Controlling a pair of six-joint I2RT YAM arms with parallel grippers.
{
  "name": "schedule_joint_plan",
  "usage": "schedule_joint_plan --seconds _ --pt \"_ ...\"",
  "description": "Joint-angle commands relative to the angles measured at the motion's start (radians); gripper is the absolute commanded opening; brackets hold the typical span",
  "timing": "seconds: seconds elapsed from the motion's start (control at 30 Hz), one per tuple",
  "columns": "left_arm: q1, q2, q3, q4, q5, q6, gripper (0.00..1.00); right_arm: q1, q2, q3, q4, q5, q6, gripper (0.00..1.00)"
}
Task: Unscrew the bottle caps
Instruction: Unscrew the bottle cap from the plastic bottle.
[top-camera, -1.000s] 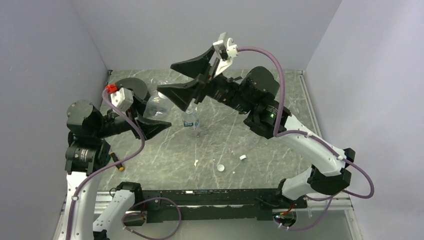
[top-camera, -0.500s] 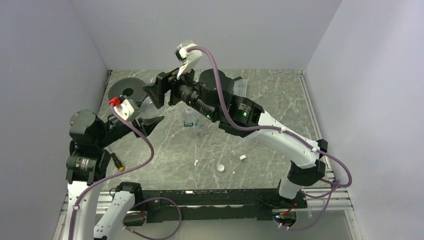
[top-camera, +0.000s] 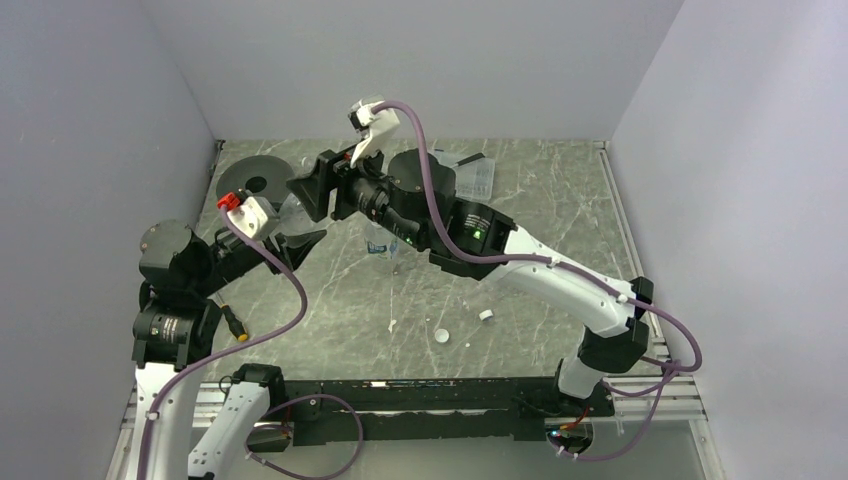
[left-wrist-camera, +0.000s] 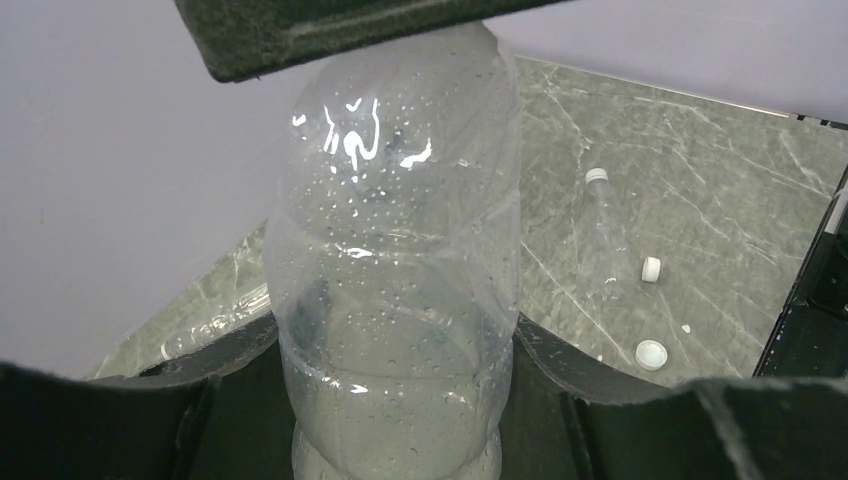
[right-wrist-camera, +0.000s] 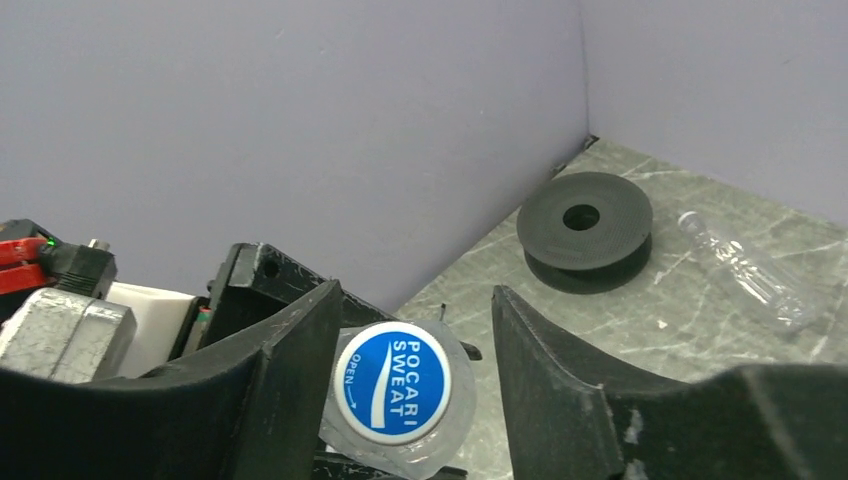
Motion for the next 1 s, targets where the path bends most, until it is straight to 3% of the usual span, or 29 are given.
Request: schedule_joint_plan --seconds 0.0,0.1,0.27,0.53,0.73,0.97 --pt "0.004 -0.001 0.008 0.040 -0.005 -0.019 0.00 0.005 -0.067 -0.039 0.111 0.019 0.024 0.55" --pt "0.004 -0.002 0.005 0.031 -0.001 -0.019 0.00 0.005 -0.086 -0.065 0.143 0.022 0.010 0.50" --pt "0.004 -0.001 -0.003 0.035 0.010 -0.025 0.00 0.004 -0.103 -0.056 0.144 0.019 -0.025 0.60" --pt "0.004 0.003 0.001 0.040 0.013 -0.036 0.00 0.003 -0.098 -0.059 0.129 0.004 -0.011 0.57" --pt "0.003 0.000 0.001 0.040 0.018 -0.036 0.00 -0.019 -0.076 -0.043 0.106 -0.021 0.026 0.69" --pt "0.004 -0.001 0.003 0.038 0.022 -0.035 0.00 -0.032 -0.053 -0.020 0.110 -0.057 0.041 0.62"
